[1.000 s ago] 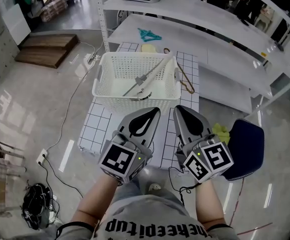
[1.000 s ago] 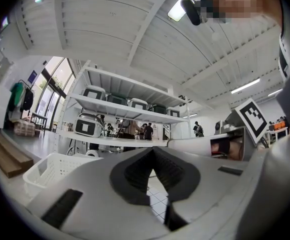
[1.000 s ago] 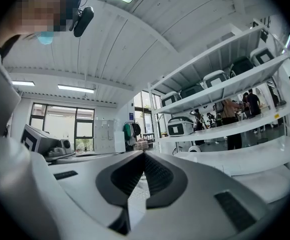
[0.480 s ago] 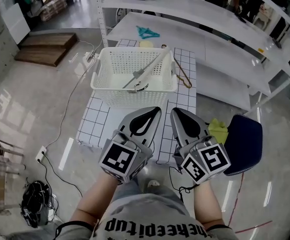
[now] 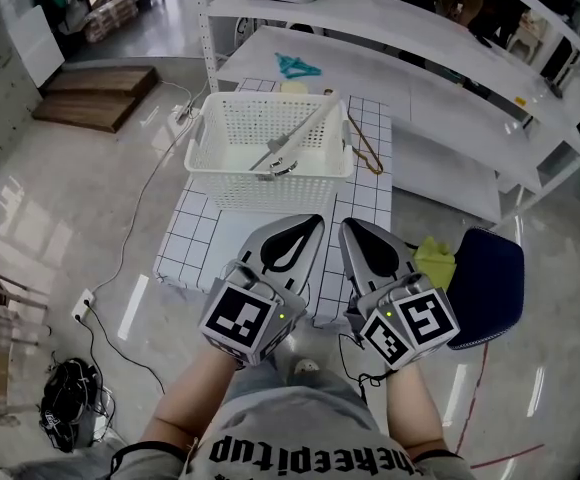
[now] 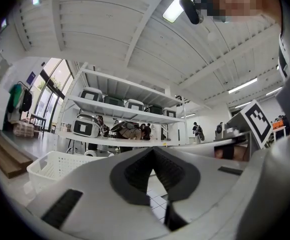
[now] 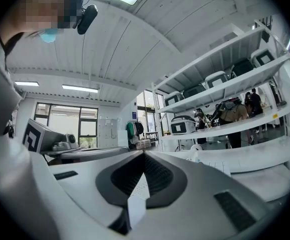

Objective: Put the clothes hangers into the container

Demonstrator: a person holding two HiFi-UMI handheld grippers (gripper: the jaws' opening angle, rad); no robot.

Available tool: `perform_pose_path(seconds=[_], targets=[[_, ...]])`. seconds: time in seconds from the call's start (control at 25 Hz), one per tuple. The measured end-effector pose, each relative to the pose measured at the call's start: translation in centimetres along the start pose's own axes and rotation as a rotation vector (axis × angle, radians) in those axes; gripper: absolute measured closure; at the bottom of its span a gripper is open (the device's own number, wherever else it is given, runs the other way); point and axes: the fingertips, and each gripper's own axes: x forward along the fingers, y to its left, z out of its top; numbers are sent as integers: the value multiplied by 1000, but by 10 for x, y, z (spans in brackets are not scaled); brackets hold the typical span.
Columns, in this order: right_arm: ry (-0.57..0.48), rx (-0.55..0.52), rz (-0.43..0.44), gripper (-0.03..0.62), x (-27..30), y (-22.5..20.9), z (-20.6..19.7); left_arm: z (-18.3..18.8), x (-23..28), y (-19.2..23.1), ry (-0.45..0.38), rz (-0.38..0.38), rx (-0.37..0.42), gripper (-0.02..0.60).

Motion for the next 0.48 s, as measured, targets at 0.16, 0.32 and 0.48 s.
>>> perform_pose_path(seconds=[0.16,0.32,0.48], targets=[[0,-4,5,589,-4,3,-1,-1,-3,-4,5,4,2,568],[2,-3,7,589,-8,5,-1,1,-4,-8,2,2,5,568],[2,-7,9,589,-11,4,-2,-1,-4,-12,3,2,5,568]])
